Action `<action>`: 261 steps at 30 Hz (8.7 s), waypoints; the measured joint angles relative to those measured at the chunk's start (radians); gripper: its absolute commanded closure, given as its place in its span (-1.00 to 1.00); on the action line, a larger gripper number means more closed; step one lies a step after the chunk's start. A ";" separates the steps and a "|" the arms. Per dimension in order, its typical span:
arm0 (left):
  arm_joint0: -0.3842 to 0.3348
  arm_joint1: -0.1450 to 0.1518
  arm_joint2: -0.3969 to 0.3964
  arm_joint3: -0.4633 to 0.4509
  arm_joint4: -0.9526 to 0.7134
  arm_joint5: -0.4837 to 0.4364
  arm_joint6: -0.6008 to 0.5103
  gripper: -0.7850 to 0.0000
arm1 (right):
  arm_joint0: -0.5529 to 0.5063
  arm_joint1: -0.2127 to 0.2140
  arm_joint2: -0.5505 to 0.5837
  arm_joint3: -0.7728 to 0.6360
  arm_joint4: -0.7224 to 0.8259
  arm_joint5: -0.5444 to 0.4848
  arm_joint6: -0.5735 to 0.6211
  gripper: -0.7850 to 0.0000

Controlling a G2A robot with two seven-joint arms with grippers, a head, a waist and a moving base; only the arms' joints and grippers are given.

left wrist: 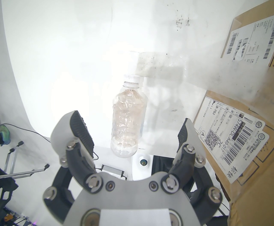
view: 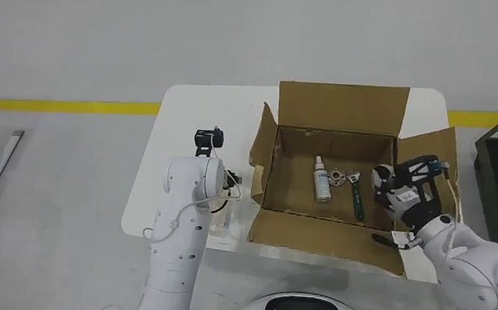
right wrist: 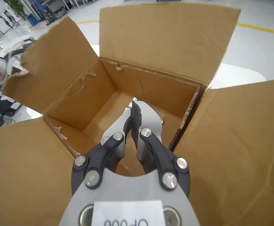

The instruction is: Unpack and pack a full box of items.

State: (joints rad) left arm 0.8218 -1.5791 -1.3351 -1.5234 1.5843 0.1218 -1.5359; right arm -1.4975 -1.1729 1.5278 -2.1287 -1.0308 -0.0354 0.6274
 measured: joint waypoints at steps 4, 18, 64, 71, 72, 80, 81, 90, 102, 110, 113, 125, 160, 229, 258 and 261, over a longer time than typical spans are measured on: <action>0.000 0.000 0.000 0.000 0.000 0.000 0.000 -1.00 | 0.117 -0.009 -0.117 0.072 -0.083 0.090 0.119 1.00; 0.000 0.000 0.000 0.000 0.000 0.000 0.000 -1.00 | 0.387 -0.040 -0.313 0.287 -0.177 0.215 0.274 1.00; 0.000 0.000 0.000 0.000 0.000 0.000 0.000 -1.00 | 0.735 -0.174 -0.614 0.689 -0.282 0.414 0.603 -0.06; 0.000 0.000 0.000 0.000 0.000 0.000 0.000 -1.00 | 0.728 -0.186 -0.611 0.721 -0.261 0.392 0.582 0.00; 0.000 0.000 0.000 0.000 0.000 0.000 0.000 -1.00 | 0.728 -0.188 -0.613 0.726 -0.262 0.389 0.582 0.00; 0.000 0.000 0.000 0.000 0.000 0.000 0.000 -1.00 | 0.733 -0.203 -0.622 0.751 -0.255 0.369 0.580 0.01; 0.000 0.000 0.000 0.000 0.000 0.000 0.000 -1.00 | 0.733 -0.205 -0.623 0.755 -0.254 0.366 0.581 0.01; 0.000 0.000 0.000 0.000 0.000 0.000 0.000 -1.00 | 0.733 -0.215 -0.611 0.752 -0.239 0.321 0.567 0.02; 0.000 0.000 0.000 0.000 0.000 0.000 0.000 -1.00 | 0.718 -0.218 -0.573 0.721 -0.278 0.320 0.554 0.01; 0.000 0.000 0.000 0.000 0.000 0.000 0.000 -1.00 | 0.759 -0.245 -0.612 0.799 -0.283 0.362 0.535 -0.07; 0.000 0.000 0.000 0.000 0.000 0.000 0.000 -1.00 | 0.765 -0.251 -0.610 0.820 -0.286 0.379 0.535 -0.08; 0.000 0.000 0.000 0.000 0.000 0.000 0.000 -1.00 | 0.755 -0.263 -0.594 0.834 -0.300 0.378 0.536 -0.07; 0.000 0.000 0.000 0.000 0.000 0.000 0.000 -1.00 | 0.766 -0.303 -0.581 0.942 -0.312 0.316 0.530 0.29; 0.000 0.000 0.000 0.000 0.000 0.000 0.000 -1.00 | -0.199 -0.179 0.327 -0.172 -0.404 0.196 0.585 1.00; 0.000 0.000 0.000 0.000 0.000 0.000 0.000 -1.00 | -0.152 -0.169 0.215 -0.022 -0.426 0.111 0.640 1.00; 0.000 0.000 0.000 0.000 0.000 0.000 0.000 -1.00 | -0.149 -0.170 0.202 -0.014 -0.427 0.118 0.638 1.00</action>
State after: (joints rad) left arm 0.8218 -1.5791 -1.3351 -1.5233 1.5842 0.1218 -1.5359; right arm -1.6461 -1.3424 1.7299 -2.1423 -1.4579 0.0829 1.2649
